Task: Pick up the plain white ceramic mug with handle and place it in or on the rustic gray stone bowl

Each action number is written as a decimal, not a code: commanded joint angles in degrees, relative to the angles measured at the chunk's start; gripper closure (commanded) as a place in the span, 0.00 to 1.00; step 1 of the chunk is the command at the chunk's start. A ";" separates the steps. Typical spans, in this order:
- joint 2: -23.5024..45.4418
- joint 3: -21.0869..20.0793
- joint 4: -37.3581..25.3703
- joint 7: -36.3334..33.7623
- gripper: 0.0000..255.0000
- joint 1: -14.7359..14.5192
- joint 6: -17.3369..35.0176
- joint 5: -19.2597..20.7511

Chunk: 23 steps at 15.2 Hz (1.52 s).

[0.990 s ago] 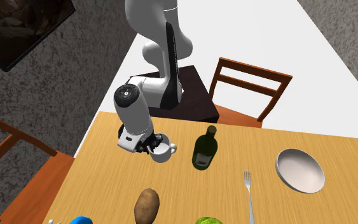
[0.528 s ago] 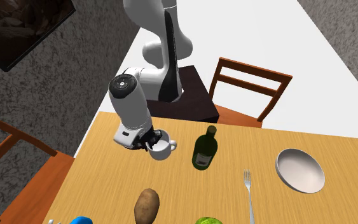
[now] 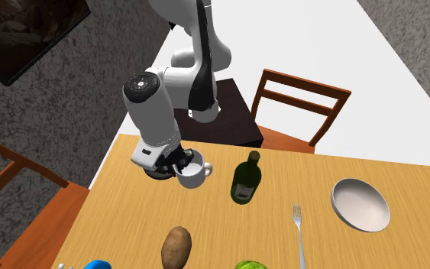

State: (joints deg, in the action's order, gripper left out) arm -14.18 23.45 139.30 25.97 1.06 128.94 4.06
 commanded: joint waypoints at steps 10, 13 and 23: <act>-11.71 4.68 4.46 6.78 1.00 6.93 -6.49 6.64; -14.90 6.79 5.44 9.97 1.00 9.66 -8.38 8.92; -12.11 9.81 10.05 11.93 1.00 10.18 -0.95 9.82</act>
State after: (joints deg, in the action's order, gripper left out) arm -26.53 33.01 148.82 37.76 11.19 127.15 13.78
